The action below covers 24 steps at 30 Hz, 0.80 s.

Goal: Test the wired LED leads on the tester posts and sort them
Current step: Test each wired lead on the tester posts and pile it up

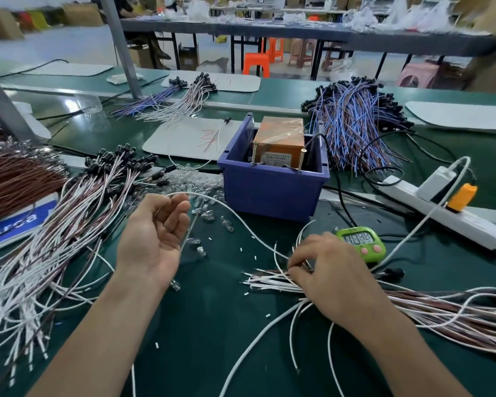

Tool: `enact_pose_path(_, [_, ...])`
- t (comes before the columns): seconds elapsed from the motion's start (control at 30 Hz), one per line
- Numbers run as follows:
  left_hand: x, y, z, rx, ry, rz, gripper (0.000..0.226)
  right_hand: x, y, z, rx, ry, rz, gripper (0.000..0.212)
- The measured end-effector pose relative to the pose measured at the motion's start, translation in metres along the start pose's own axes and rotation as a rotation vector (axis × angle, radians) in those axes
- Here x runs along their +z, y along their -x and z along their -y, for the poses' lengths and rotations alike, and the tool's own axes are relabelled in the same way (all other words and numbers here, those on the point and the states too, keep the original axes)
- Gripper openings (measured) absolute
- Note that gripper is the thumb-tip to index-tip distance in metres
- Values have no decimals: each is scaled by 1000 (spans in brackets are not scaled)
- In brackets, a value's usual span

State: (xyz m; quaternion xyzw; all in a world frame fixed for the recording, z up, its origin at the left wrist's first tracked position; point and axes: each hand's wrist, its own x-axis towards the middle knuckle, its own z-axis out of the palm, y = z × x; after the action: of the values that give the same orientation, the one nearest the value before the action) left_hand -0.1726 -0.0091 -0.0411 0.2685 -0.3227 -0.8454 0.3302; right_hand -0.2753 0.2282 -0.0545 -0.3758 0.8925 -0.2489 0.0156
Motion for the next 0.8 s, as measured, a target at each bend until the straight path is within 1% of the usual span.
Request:
enact_pose_path(0.07, [0, 0, 0, -9, -5, 2, 19, 1, 0, -1, 15, -30, -83, 10])
enact_pose_path(0.1, [0, 0, 0, -12, -8, 5, 18, 1, 0, -2, 29, -39, -131, 11])
enact_pose_path(0.17, [0, 0, 0, -10, -8, 12, 26, -1, 0, -2, 65, -47, -208, 14])
enact_pose_path(0.27, [1, 2, -1, 6, -3, 16, 46, -2, 1, -1, 103, -25, -254, 17])
enact_pose_path(0.37, [2, 4, -2, 27, -14, 16, 50, -3, 1, 0, 153, 8, -270, 17])
enact_pose_path(0.43, [2, 4, -3, 31, -25, 21, 50, -5, 1, 1, 188, 1, -304, 21])
enact_pose_path(0.6, [3, 7, -3, -5, -43, 48, 46, -12, 5, 2, 301, 39, -390, 18])
enact_pose_path(0.7, [3, 9, -4, -12, -39, 46, 41, -17, 6, 5, 285, -15, -457, 16])
enact_pose_path(0.8, [4, 9, -3, -24, -44, 53, 24, -23, 11, 10, 223, -90, -543, 13])
